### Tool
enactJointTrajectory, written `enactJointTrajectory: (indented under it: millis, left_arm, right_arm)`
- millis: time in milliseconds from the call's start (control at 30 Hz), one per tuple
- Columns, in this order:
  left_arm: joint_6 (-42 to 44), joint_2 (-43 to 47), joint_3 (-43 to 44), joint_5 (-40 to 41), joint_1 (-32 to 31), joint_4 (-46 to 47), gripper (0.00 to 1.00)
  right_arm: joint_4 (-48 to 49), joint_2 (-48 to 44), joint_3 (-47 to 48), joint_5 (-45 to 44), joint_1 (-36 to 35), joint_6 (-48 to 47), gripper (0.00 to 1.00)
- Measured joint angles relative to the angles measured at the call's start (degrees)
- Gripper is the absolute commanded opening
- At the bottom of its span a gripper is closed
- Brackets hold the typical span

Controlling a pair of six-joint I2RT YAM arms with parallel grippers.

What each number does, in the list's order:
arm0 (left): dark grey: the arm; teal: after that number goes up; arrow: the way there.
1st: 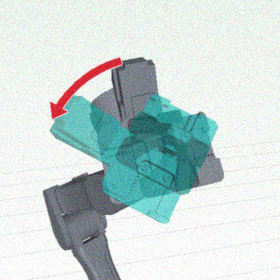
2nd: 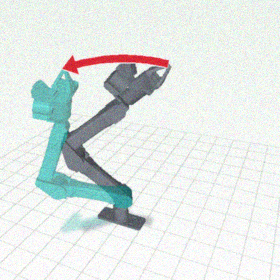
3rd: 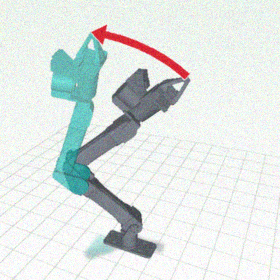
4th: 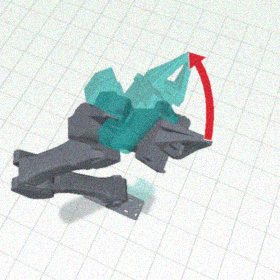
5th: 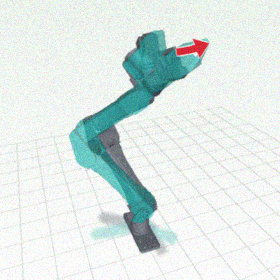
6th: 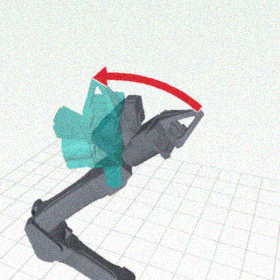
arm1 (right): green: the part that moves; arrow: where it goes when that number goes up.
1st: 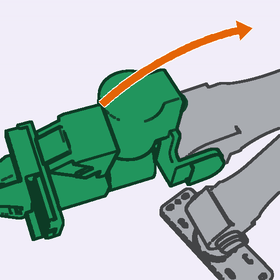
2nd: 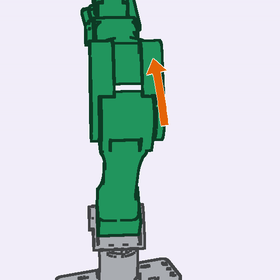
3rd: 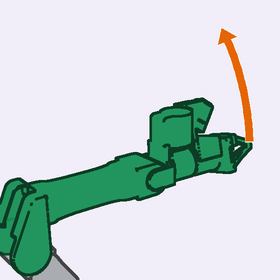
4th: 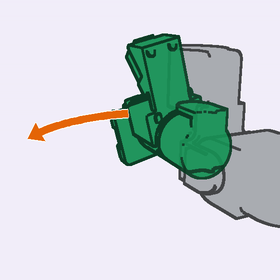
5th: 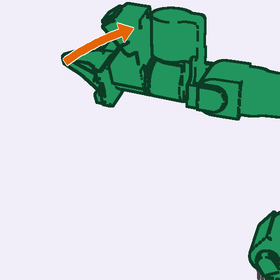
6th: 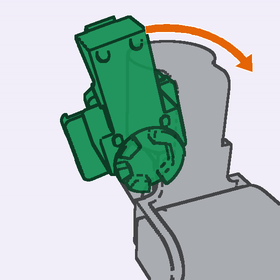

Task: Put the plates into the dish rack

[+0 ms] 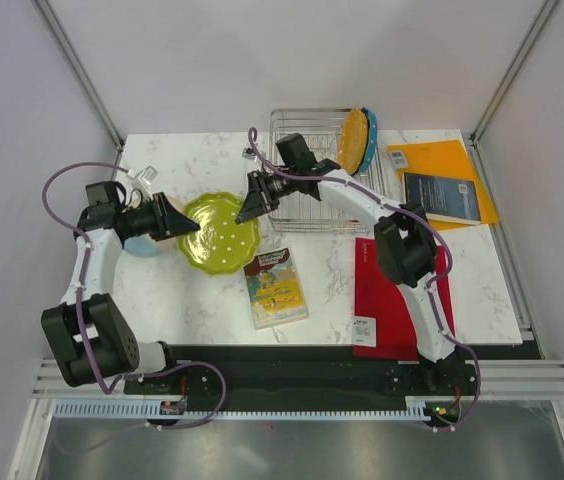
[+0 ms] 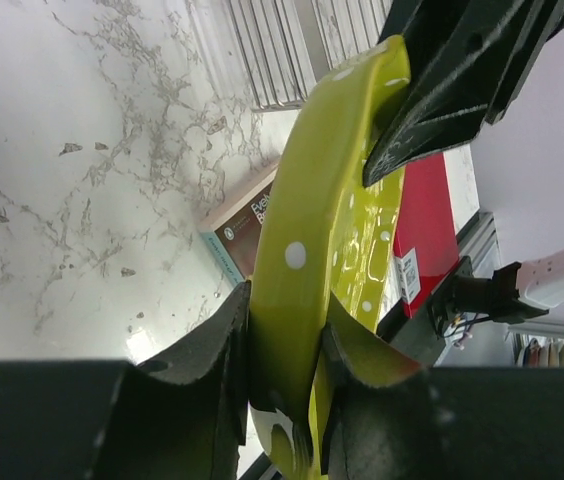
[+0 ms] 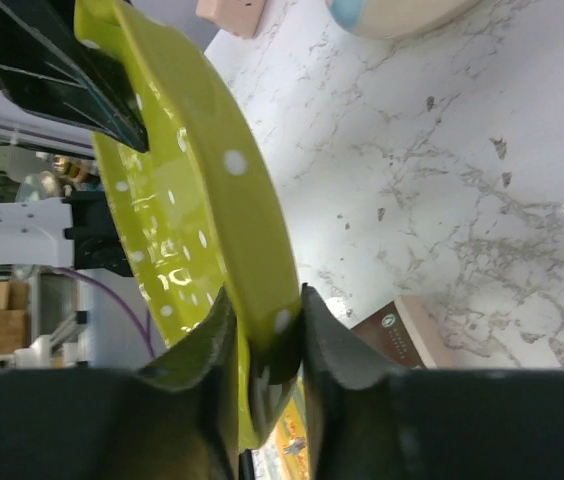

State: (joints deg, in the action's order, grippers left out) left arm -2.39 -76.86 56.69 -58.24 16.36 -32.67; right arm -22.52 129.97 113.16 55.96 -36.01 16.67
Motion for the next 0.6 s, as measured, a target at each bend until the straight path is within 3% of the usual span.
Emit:
enactJointTrajectory:
  millis: [33, 133, 267, 300, 333, 367, 500, 600]
  left_arm:
    - [0.2, -0.1, 0.0, -0.1, 0.0, 0.2, 0.26]
    - [0.0, -0.5, 0.2, -0.7, 0.0, 0.7, 0.51]
    - [-0.8, -0.5, 0.9, 1.5, 0.0, 1.3, 0.66]
    - [-0.7, -0.5, 1.1, 2.9, -0.1, 1.4, 0.74]
    - [-0.7, -0.5, 1.3, 4.4, -0.1, 1.4, 0.95]
    - [-0.6, -0.5, 1.7, 7.1, -0.1, 1.5, 1.0]
    - [-0.9, 0.4, 2.9, 22.3, -0.2, 3.8, 1.0]
    - [-0.9, 3.0, 2.8, 30.8, -0.2, 6.8, 1.0]
  right_arm:
    - [0.2, 0.2, 0.0, 0.8, 0.3, 0.7, 0.0]
    - [0.2, 0.2, 0.0, 1.2, 0.7, 0.4, 0.0]
    - [0.5, 0.2, 0.0, -0.3, 0.9, 0.8, 0.0]
    - [0.4, 0.2, 0.0, -0.9, 1.1, 0.9, 0.0]
    - [0.2, 0.2, 0.0, -1.4, 1.4, 0.9, 0.0]
    - [0.2, 0.2, 0.0, -1.9, 1.8, 1.0, 0.0]
    - [-1.1, -1.0, 0.2, -5.6, 6.0, 1.0, 0.0]
    - [-4.1, -3.1, 2.4, -13.9, 10.7, -2.2, 0.0]
